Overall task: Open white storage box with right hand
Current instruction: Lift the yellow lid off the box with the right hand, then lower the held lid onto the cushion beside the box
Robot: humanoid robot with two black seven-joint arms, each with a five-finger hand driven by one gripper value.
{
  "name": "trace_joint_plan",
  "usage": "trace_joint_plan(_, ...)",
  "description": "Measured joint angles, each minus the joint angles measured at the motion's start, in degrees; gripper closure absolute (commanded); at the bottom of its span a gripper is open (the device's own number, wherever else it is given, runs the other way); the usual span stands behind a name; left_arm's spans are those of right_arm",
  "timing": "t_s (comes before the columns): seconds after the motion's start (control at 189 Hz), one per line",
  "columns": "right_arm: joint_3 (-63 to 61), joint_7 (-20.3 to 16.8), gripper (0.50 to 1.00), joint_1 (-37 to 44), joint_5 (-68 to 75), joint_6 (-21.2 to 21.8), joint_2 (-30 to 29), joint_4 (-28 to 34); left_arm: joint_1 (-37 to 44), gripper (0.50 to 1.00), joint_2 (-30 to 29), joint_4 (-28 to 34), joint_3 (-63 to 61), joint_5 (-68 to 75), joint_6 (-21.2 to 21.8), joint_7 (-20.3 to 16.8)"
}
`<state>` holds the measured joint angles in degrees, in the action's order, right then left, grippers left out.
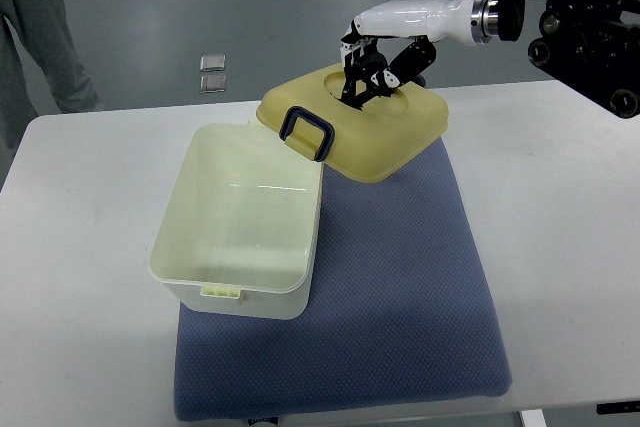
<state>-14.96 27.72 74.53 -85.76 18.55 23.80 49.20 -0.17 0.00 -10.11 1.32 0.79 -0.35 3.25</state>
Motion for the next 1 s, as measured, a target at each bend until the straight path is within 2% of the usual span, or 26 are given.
trace_joint_plan(0.444,-0.1,1.7,1.000,-6.2,0.2,-3.7,3.2,-2.0,0.0,0.500,0.0,0.0,0.0,0.0,0.0,0.0)
trace_joint_plan(1.0,0.3,1.9,1.000,-12.2,0.1,-6.7,4.1,-3.9,0.0,0.500,0.0,0.0,0.0,0.0,0.0,0.0)
